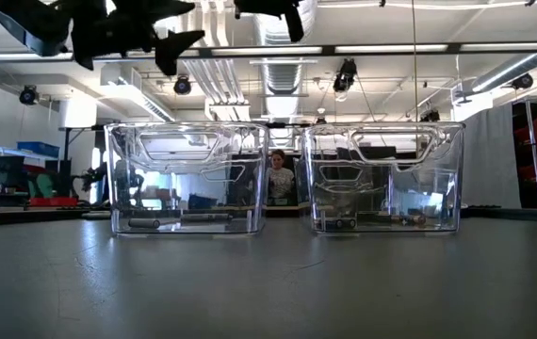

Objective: Sort batteries
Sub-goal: Put the white battery into the left transparent bin

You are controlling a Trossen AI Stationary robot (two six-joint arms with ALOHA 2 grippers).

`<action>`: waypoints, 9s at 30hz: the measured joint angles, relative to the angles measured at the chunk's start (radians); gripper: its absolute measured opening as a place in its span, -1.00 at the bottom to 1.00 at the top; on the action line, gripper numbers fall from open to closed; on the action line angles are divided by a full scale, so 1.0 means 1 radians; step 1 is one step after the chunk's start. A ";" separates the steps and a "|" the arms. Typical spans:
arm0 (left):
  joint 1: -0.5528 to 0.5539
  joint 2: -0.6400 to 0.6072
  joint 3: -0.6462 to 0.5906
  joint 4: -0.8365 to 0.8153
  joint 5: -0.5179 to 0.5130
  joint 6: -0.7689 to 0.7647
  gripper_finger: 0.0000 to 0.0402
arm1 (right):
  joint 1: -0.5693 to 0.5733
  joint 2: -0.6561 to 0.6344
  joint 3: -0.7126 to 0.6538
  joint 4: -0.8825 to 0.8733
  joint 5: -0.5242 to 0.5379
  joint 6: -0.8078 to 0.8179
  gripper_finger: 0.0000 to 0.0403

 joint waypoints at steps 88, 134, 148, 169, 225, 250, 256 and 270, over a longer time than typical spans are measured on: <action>-0.494 0.717 0.508 -1.209 -0.682 -0.094 -0.90 | 0.021 -0.312 0.001 -0.944 0.177 0.074 -0.05; -0.651 0.857 0.708 -1.422 -0.919 -0.107 -0.30 | 0.062 -0.523 -0.027 -1.030 0.210 0.108 0.05; -0.592 0.853 0.714 -1.287 -1.156 0.188 -0.29 | 0.061 -0.511 -0.027 -1.033 0.210 0.137 0.05; -0.593 0.853 0.701 -1.147 -1.204 0.725 -0.29 | 0.061 -0.509 -0.027 -1.029 0.235 0.115 0.05; 0.100 0.529 0.296 -1.376 -1.090 -0.116 -0.42 | 0.072 -0.350 -0.027 -0.939 0.410 0.137 0.01; 0.245 0.799 0.509 -1.642 -1.043 0.419 -0.42 | 0.072 -0.352 -0.027 -0.941 0.409 0.171 -0.08; 0.249 0.842 0.544 -1.657 -1.036 0.498 -0.42 | 0.070 -0.352 -0.027 -0.939 0.411 0.172 -0.15; 0.247 0.990 0.674 -1.796 -0.975 0.609 -0.42 | 0.070 -0.352 -0.027 -0.940 0.417 0.179 -0.34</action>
